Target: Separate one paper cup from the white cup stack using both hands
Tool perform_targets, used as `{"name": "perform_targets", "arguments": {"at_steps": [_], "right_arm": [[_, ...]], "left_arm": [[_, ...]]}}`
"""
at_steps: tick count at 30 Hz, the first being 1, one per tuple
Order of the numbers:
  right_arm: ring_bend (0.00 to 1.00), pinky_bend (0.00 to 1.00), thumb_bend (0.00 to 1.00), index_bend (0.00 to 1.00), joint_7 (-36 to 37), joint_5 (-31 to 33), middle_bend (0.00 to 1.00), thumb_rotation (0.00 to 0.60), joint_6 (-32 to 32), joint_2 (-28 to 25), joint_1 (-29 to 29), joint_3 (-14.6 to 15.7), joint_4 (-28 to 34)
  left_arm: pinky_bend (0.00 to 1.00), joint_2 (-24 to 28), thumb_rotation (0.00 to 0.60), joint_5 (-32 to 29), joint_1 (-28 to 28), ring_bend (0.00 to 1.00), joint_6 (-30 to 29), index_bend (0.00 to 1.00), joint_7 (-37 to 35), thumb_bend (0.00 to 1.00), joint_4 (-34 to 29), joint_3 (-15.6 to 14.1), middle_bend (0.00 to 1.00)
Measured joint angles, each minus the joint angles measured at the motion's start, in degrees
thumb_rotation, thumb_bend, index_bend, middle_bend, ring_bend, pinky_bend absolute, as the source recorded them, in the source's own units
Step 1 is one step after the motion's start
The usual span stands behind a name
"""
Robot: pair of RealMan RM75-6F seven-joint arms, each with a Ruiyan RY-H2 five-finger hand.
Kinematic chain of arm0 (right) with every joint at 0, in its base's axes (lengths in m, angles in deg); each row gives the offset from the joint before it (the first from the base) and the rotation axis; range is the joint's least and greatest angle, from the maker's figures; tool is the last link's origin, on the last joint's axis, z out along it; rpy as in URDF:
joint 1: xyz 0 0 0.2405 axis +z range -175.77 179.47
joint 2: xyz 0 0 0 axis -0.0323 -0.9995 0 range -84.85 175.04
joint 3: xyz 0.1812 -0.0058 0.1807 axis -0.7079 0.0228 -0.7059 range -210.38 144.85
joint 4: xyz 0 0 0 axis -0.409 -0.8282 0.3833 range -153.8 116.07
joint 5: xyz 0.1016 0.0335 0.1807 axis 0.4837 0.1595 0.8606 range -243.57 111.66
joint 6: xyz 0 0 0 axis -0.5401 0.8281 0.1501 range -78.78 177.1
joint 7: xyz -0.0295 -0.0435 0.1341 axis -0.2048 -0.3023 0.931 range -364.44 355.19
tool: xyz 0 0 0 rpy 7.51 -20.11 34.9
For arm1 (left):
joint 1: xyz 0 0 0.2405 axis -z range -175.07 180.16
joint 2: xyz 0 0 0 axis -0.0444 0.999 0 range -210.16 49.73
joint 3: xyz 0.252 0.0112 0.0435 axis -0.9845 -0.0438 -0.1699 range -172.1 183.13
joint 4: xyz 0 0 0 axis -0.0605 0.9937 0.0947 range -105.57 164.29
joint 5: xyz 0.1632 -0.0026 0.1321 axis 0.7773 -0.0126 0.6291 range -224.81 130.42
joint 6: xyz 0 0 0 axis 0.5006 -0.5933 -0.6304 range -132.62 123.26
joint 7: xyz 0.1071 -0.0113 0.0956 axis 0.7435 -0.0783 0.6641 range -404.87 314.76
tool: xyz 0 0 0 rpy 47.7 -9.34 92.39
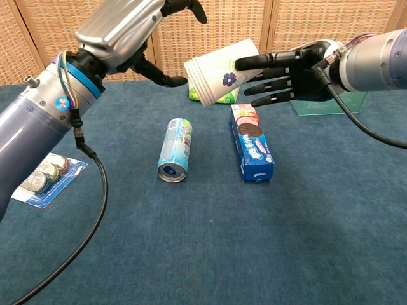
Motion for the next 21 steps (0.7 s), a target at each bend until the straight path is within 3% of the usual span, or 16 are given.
{"name": "perform_targets", "arguments": {"at_steps": [6, 14, 21], "right_arm": [[0.48, 0.51, 0.43, 0.56, 0.1, -0.2, 0.60, 0.600, -0.3, -0.8, -0.5, -0.3, 0.6], [0.48, 0.51, 0.43, 0.56, 0.1, -1.1, 0.60, 0.600, -0.6, -1.3, -1.2, -0.2, 1.4], [0.48, 0.51, 0.43, 0.56, 0.1, -1.6, 0.60, 0.600, -0.5, -1.8, -1.6, -0.2, 1.5]], "left_arm": [[0.00, -1.5, 0.600, -0.5, 1.3, 0.00, -0.8, 0.34, -0.3, 0.26, 1.4, 0.5, 0.00], [0.00, -2.6, 0.600, -0.9, 3.4, 0.00, -1.8, 0.36, -0.4, 0.26, 2.4, 1.5, 0.00], [0.00, -2.3, 0.600, -1.2, 3.7, 0.00, -2.2, 0.48, -0.2, 0.34, 2.1, 0.9, 0.00]]}}
